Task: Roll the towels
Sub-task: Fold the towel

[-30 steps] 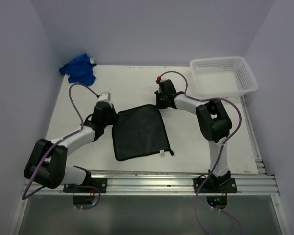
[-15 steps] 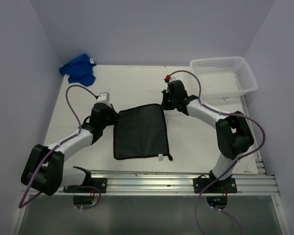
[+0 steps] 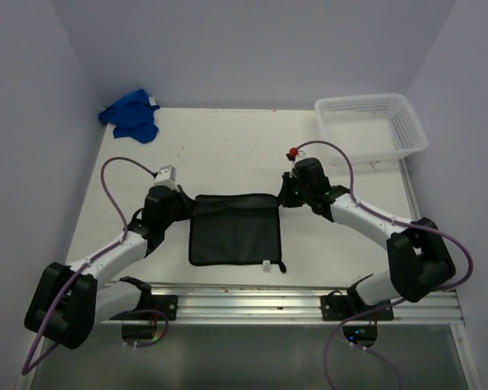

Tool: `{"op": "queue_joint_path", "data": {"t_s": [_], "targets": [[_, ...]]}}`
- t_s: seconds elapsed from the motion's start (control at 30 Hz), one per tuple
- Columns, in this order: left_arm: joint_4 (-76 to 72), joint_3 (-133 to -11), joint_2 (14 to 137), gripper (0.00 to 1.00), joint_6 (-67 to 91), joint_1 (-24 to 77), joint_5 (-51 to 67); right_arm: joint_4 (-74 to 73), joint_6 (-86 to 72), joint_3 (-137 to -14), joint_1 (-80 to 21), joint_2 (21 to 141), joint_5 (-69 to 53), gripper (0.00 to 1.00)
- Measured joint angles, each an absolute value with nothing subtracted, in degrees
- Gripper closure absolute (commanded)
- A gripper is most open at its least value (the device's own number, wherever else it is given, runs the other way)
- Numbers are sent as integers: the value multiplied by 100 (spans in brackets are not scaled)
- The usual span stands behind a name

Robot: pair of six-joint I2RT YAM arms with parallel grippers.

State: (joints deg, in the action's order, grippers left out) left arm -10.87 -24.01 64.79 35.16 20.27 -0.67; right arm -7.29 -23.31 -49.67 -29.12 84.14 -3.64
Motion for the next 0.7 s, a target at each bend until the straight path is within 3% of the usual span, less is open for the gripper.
{"op": "queue_joint_path", "data": {"t_s": [0.37,0.7], "targets": [[-1111,-1931,5749,100,3564,2032,3,-554,-2421,-4058,-2995,7026,-731,100],[-1103,-1516,5332,100,3752,2032,266,-642,-2425,-3559,-3183,6462,-862,100]]}}
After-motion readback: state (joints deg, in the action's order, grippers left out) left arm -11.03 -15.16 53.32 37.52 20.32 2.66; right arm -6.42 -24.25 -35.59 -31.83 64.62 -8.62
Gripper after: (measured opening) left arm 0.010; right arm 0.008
